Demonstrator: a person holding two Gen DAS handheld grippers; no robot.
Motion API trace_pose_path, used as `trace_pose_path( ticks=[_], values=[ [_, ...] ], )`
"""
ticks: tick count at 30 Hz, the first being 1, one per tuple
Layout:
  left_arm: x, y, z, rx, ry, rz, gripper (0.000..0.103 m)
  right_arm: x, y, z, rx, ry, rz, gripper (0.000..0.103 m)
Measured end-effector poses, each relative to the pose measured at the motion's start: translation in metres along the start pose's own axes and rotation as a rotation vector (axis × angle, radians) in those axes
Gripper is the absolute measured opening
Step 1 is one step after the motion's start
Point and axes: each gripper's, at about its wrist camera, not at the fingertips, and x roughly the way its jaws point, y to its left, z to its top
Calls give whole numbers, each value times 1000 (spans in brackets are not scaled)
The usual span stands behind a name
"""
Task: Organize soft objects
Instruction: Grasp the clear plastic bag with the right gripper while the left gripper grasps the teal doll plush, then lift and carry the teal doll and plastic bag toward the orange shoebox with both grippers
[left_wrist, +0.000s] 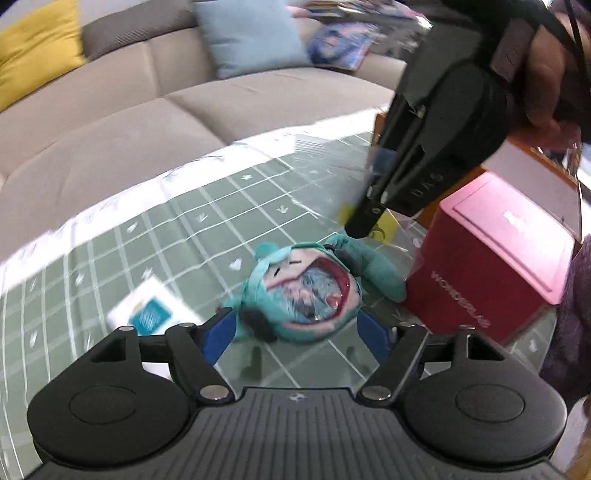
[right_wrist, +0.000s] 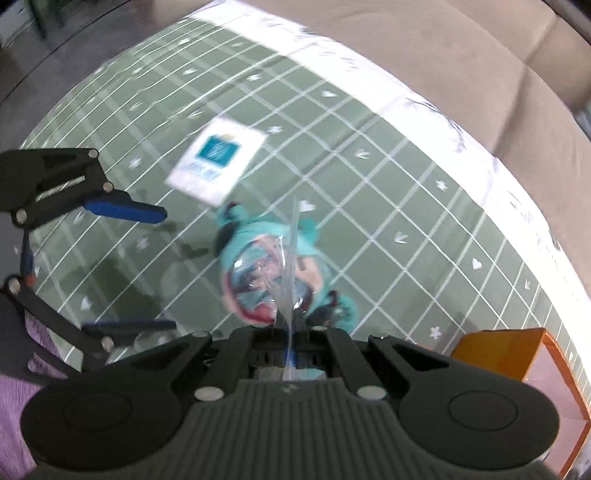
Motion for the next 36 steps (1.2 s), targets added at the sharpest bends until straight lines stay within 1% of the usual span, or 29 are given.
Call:
trace_pose_path(
  ticks=[2,3,5,9,10,13,14,17,19,20,22,24,26,29,31,32,36],
  values=[
    [17,6,9,35,25,-18,88,9,-8,3,33,5,1,0],
    [24,10,12,34,37,-17,88,15,-11,3,44,7,6,0],
    [39,21,19,5,58,-23,88,27,-15,4,61,14,22,0],
    [66,40,29,-73,108,-58,88,48,-21,6,90,40,37,0],
    [72,43,30,-69,129,-67,88,51,-22,6,94,46,39,0],
    [85,44,33,-44,189,-55,88,62,-29,7,119,68,44,0],
    [90,46,33,-48,212,-67,88,64,-31,7,126,70,52,0],
    [101,56,35,-141,249,-139,88,69,-33,7,133,73,61,0],
    [107,61,35,-214,276,-165,85,71,-33,8,137,74,63,0],
    [109,61,34,-239,283,-187,85,72,-33,8,136,74,63,0],
    [110,58,34,-240,284,-194,82,71,-32,7,129,73,59,0],
    [107,53,34,-239,288,-185,64,70,-33,5,128,72,59,0],
    [101,51,37,-255,280,-183,57,70,-33,4,131,71,57,0],
    [85,44,43,-253,246,-205,57,70,-34,4,133,69,48,0],
    [79,41,44,-286,230,-233,57,71,-34,4,137,69,45,0],
    [80,40,43,-306,230,-235,56,71,-34,4,140,69,45,0],
    [97,38,36,-383,284,-184,57,72,-35,4,158,68,59,0]
  ],
)
